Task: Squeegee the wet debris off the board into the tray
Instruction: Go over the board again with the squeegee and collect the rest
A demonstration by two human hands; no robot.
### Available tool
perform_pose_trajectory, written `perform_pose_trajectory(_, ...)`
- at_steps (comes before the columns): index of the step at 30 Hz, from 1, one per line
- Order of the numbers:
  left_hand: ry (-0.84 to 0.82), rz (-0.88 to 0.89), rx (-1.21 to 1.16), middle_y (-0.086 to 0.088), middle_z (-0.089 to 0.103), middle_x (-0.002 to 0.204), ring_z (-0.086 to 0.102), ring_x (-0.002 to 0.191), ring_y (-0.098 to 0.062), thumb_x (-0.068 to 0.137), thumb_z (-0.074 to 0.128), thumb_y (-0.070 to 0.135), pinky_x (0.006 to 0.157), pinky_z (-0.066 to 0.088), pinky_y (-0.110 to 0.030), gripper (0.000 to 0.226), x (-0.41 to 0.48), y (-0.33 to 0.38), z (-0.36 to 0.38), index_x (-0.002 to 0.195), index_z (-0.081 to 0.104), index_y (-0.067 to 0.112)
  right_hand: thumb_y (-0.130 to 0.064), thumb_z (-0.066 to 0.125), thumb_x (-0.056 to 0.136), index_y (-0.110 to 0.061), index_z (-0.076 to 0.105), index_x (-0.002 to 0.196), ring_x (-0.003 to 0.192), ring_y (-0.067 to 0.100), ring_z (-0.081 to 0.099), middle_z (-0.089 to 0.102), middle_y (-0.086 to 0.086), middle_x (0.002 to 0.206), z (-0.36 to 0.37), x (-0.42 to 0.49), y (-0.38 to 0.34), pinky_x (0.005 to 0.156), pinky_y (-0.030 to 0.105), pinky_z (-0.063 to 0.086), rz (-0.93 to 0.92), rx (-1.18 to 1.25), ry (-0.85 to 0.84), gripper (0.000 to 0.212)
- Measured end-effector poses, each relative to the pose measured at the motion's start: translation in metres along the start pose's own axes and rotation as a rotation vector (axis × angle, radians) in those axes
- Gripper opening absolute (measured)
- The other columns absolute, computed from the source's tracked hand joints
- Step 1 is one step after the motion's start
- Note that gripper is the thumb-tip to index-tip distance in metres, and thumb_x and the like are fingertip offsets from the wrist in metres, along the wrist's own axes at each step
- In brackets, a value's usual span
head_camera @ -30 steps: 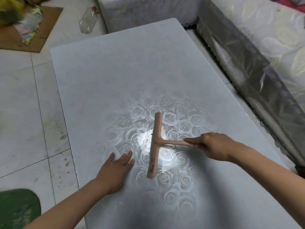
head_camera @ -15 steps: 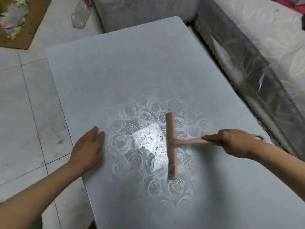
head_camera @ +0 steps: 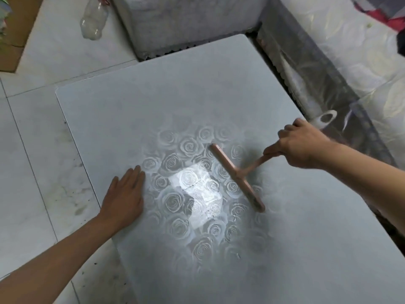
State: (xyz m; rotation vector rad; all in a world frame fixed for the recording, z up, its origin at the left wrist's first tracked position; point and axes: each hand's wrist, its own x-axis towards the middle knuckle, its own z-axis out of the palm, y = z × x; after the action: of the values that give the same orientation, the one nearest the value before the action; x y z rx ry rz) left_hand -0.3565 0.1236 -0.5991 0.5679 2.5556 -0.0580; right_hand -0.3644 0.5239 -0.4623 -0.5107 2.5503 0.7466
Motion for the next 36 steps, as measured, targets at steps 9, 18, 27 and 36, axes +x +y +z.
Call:
perform_pose_trajectory(9,-0.008,0.071,0.019,-0.013,0.013,0.159,0.02,0.145,-0.024,0.089,0.026,0.021,0.112,0.024,-0.044,0.061,0.01,-0.003,-0.007,0.148,0.029,0.008,-0.015,0.047,0.085,-0.046,0.057,0.124,0.079,0.026,0.056,0.058,0.002,0.081,-0.035,-0.022,-0.03,0.071,0.033,0.028,-0.02,0.119,0.061,0.05)
perform_pose_trajectory(18,-0.121,0.095,0.198,-0.007,-0.003,0.161,0.008,0.148,-0.018,0.093,0.034,0.023,0.115,0.014,-0.044,0.065,0.018,-0.011,-0.006,0.152,0.01,0.014,-0.024,0.04,0.097,-0.036,0.052,0.122,0.087,0.032,0.062,0.066,0.011,0.103,-0.027,0.007,-0.111,0.064,0.03,0.038,0.503,0.825,-0.098,0.03)
perform_pose_trajectory(27,-0.127,0.074,0.205,-0.006,-0.002,0.161,0.007,0.148,-0.018,0.091,0.036,0.022,0.116,0.012,-0.045,0.067,0.018,-0.012,-0.002,0.152,0.01,0.016,-0.016,0.038,0.09,-0.045,0.039,0.134,0.077,0.027,0.058,0.062,0.001,0.086,-0.058,-0.061,-0.156,0.058,0.031,0.032,0.583,0.817,-0.17,0.052)
perform_pose_trajectory(36,-0.144,0.066,0.215,-0.007,-0.003,0.161,0.006,0.148,-0.018,0.092,0.033,0.019,0.115,0.013,-0.048,0.064,0.02,-0.011,-0.001,0.152,0.01,0.015,-0.008,0.036,0.09,-0.025,0.036,0.14,0.102,0.03,0.061,0.064,0.007,0.111,-0.06,-0.044,-0.187,0.069,0.031,0.035,0.6,0.856,-0.333,0.052)
